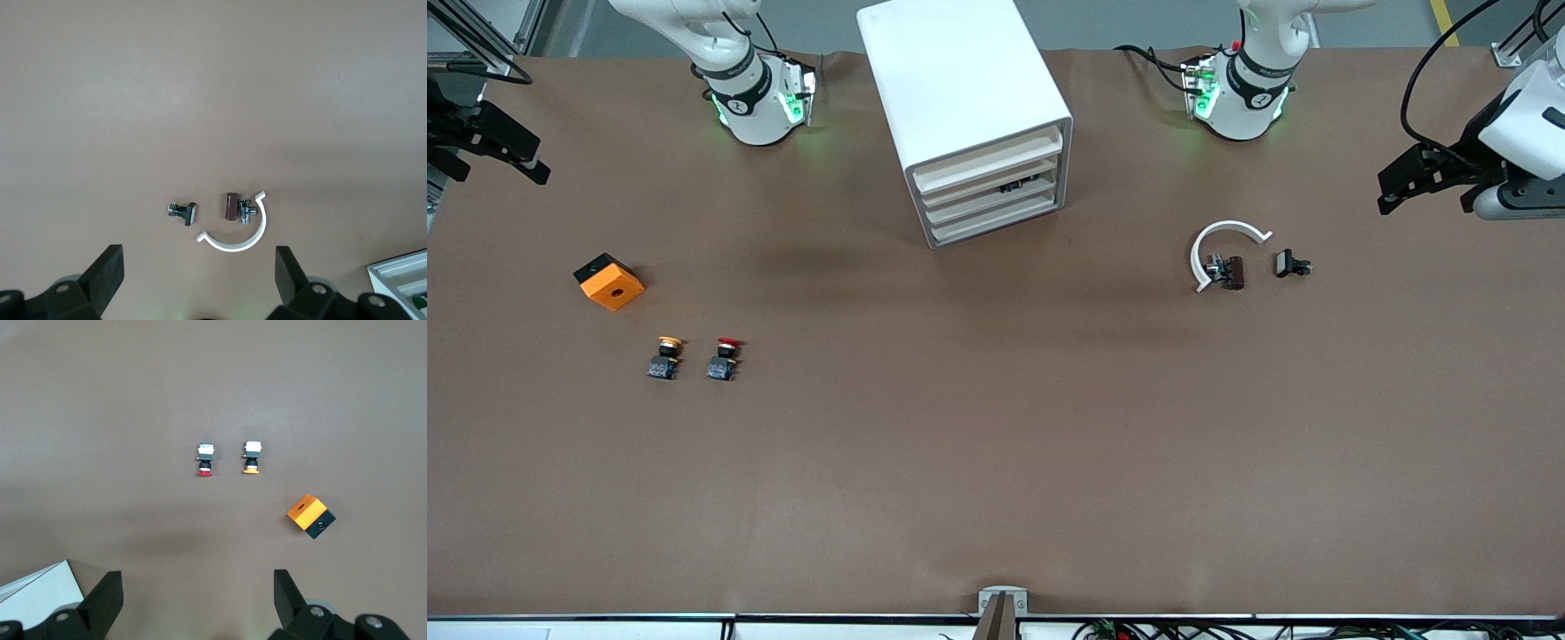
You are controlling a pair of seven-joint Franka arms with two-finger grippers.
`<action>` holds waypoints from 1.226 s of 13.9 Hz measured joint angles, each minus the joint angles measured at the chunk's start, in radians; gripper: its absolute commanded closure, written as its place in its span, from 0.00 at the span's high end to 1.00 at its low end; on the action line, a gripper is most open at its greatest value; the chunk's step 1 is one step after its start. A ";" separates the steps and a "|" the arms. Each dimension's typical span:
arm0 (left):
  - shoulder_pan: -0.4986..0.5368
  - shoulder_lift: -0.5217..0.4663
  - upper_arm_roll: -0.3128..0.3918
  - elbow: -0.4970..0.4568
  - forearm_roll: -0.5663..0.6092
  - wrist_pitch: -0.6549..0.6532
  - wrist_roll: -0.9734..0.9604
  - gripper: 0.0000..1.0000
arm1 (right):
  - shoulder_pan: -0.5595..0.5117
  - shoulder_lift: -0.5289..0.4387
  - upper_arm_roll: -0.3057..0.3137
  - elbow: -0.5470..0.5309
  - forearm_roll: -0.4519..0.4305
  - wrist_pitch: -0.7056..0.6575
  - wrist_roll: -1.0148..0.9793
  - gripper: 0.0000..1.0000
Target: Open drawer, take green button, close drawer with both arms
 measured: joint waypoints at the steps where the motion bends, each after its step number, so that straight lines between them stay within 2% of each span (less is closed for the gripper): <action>1: 0.000 0.000 0.000 0.000 0.000 -0.001 0.000 1.00 | 0.000 0.000 0.000 0.000 0.000 0.000 0.000 1.00; 7: 0.001 0.005 0.000 0.009 0.000 -0.007 0.000 1.00 | 0.001 0.000 0.001 0.000 0.000 0.000 -0.026 1.00; 10: 0.000 0.046 0.000 0.026 0.000 -0.008 0.000 1.00 | 0.001 0.000 0.001 0.000 0.000 0.000 -0.036 1.00; 15: -0.017 0.214 -0.003 0.023 -0.008 -0.019 0.000 1.00 | 0.001 0.000 0.001 0.001 0.002 0.000 -0.037 1.00; 17: -0.018 0.313 -0.003 0.023 -0.066 -0.036 -0.033 1.00 | 0.001 0.000 0.001 0.001 0.006 0.000 -0.037 1.00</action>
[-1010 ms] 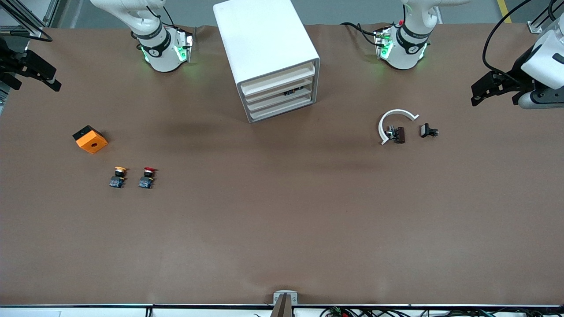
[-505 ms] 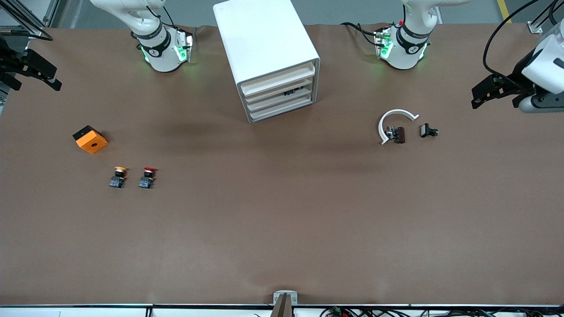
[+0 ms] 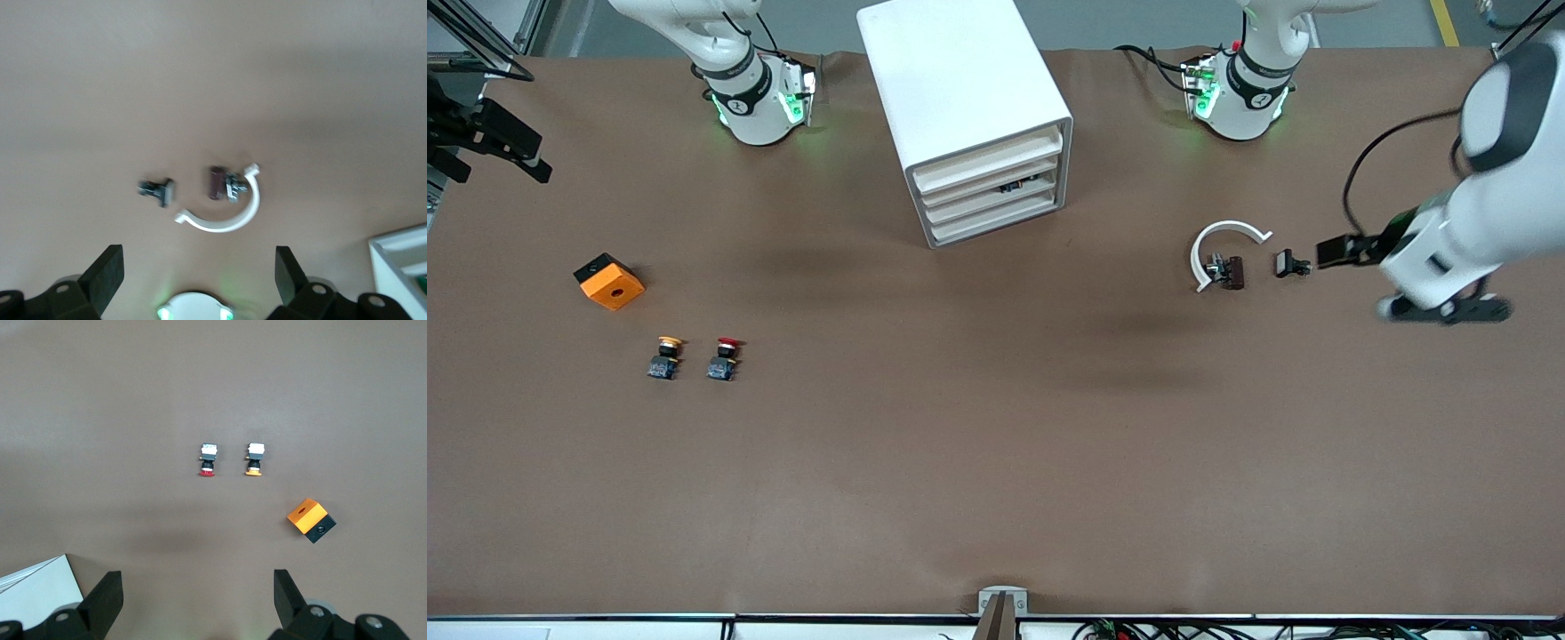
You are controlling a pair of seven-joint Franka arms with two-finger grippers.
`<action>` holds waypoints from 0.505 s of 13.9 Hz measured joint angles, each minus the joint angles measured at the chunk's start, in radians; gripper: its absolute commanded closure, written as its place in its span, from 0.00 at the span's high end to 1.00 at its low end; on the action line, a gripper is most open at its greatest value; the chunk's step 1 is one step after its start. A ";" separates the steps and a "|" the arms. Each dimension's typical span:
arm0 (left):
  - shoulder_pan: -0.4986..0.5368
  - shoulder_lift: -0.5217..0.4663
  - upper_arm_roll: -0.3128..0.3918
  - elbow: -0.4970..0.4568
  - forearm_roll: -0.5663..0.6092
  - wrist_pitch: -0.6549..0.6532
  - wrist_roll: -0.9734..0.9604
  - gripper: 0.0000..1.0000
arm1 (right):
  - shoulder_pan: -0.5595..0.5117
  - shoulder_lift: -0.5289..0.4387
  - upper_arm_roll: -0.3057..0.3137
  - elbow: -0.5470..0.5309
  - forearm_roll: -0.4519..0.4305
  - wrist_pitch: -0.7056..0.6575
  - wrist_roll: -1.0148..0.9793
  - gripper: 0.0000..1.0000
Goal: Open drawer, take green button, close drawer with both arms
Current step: 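Reach the left gripper to the white cabinet's drawer handle and grasp it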
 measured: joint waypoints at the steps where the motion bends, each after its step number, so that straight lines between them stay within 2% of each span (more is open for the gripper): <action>1: -0.001 0.052 0.000 0.002 -0.034 -0.001 -0.039 1.00 | 0.000 0.000 0.000 0.000 0.002 0.000 0.000 1.00; 4: -0.015 0.182 -0.002 0.014 -0.126 0.000 -0.237 1.00 | 0.000 0.000 -0.001 0.000 0.005 0.000 0.000 1.00; 7: -0.100 0.269 -0.004 0.043 -0.154 0.007 -0.607 1.00 | 0.000 0.000 -0.002 0.001 0.005 0.001 0.000 1.00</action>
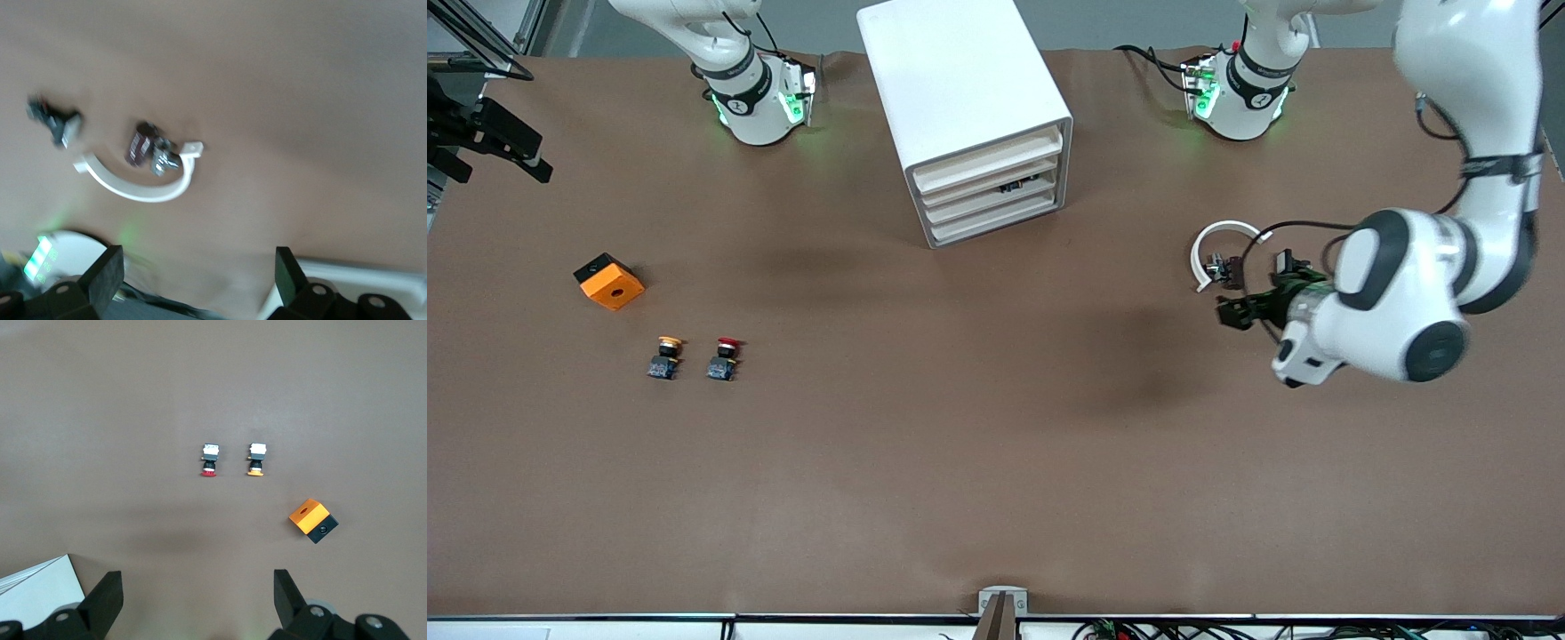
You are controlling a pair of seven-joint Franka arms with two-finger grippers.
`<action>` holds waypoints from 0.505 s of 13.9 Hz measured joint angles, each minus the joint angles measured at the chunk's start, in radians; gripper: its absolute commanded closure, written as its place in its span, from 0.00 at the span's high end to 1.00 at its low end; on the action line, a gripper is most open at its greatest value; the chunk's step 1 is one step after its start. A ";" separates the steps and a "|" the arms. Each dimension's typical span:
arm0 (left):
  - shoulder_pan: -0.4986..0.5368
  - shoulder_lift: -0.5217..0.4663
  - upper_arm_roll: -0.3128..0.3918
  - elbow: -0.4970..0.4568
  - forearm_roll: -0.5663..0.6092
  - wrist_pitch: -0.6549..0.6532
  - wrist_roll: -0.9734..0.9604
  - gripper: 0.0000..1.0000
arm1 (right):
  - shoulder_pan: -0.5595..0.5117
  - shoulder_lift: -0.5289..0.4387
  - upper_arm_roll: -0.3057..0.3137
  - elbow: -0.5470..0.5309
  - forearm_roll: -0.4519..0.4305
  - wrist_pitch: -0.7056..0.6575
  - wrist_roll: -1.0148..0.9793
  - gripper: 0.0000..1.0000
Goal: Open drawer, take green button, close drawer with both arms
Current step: 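Reach the left gripper to the white cabinet's drawer handle and grasp it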
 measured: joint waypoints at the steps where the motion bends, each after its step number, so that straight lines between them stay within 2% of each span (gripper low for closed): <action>1: -0.027 0.034 -0.001 0.021 -0.022 0.003 -0.143 1.00 | 0.000 0.000 0.000 0.000 0.000 0.000 0.000 1.00; 4: -0.076 0.145 -0.002 0.097 -0.088 0.023 -0.555 1.00 | 0.000 0.000 0.000 0.002 0.000 0.000 0.000 1.00; 7: -0.143 0.229 -0.005 0.146 -0.118 0.108 -0.939 1.00 | 0.000 0.000 0.000 0.010 0.000 0.000 0.000 1.00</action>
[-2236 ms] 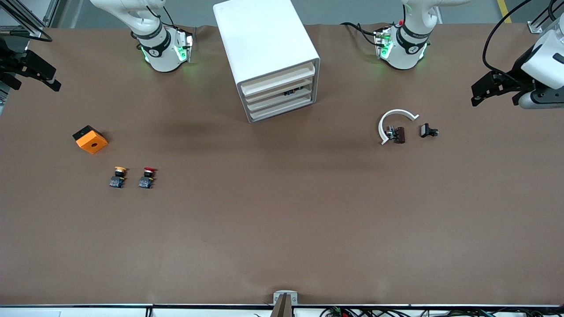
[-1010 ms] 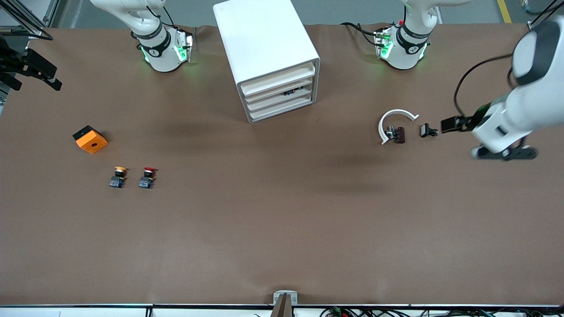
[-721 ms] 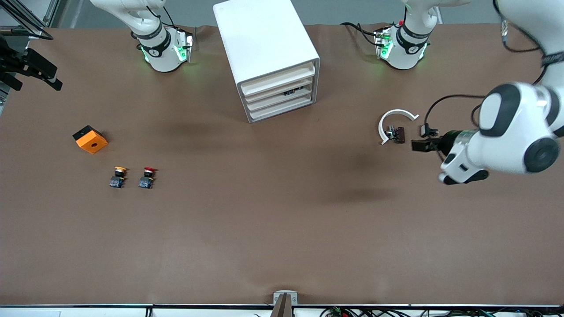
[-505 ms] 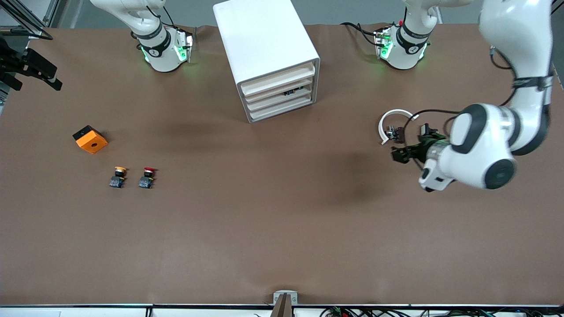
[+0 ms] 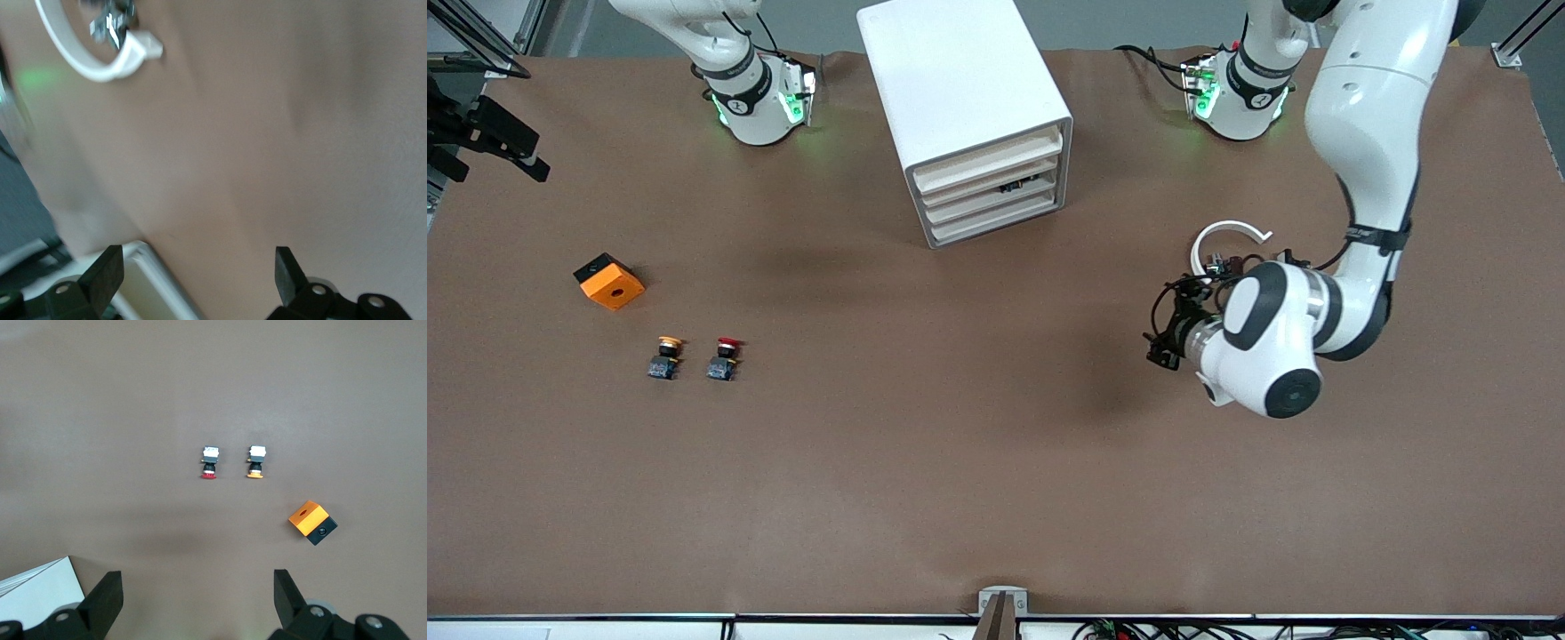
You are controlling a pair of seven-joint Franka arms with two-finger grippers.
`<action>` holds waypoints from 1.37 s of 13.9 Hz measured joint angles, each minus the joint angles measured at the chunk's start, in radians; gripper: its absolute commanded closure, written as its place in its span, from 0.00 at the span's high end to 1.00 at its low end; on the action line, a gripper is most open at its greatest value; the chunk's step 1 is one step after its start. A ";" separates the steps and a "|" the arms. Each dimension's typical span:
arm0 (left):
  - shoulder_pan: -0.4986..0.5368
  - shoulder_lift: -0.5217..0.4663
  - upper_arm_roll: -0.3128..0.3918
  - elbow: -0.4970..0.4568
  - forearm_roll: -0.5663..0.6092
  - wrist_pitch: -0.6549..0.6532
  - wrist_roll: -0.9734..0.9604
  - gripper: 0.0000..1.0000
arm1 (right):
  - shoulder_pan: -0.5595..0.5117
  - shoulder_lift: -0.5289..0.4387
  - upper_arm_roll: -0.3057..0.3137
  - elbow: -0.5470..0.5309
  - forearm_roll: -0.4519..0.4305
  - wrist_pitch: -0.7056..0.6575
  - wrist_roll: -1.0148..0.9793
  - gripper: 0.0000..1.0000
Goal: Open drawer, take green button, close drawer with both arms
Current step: 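Reach the left gripper to the white cabinet's drawer handle and grasp it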
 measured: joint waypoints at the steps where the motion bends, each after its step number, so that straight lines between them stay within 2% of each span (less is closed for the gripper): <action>1: -0.024 0.018 -0.001 0.009 -0.007 0.015 -0.073 1.00 | 0.000 0.000 0.000 0.001 0.000 -0.001 0.000 1.00; 4: -0.085 0.052 -0.001 0.016 -0.094 0.022 -0.158 1.00 | 0.000 0.001 -0.002 0.001 -0.001 -0.009 0.000 1.00; 7: -0.104 0.098 -0.001 0.017 -0.277 0.032 -0.239 1.00 | -0.001 0.012 -0.007 -0.001 -0.001 -0.012 0.000 1.00; 9: -0.122 0.125 -0.002 0.018 -0.347 0.055 -0.311 1.00 | -0.001 0.027 -0.007 -0.002 -0.001 -0.011 0.000 1.00; 11: -0.163 0.142 -0.002 0.020 -0.423 0.091 -0.384 1.00 | -0.001 0.035 -0.008 -0.002 -0.001 -0.011 0.000 1.00; 14: -0.228 0.159 -0.002 0.021 -0.598 0.120 -0.418 1.00 | -0.002 0.035 -0.011 0.001 -0.001 -0.011 0.000 1.00; 16: -0.261 0.162 -0.002 0.021 -0.629 0.122 -0.446 1.00 | -0.003 0.040 -0.012 0.000 -0.001 -0.012 0.000 1.00; 19: -0.286 0.179 -0.002 0.021 -0.634 0.116 -0.512 1.00 | -0.003 0.101 -0.012 -0.003 -0.001 -0.006 0.000 1.00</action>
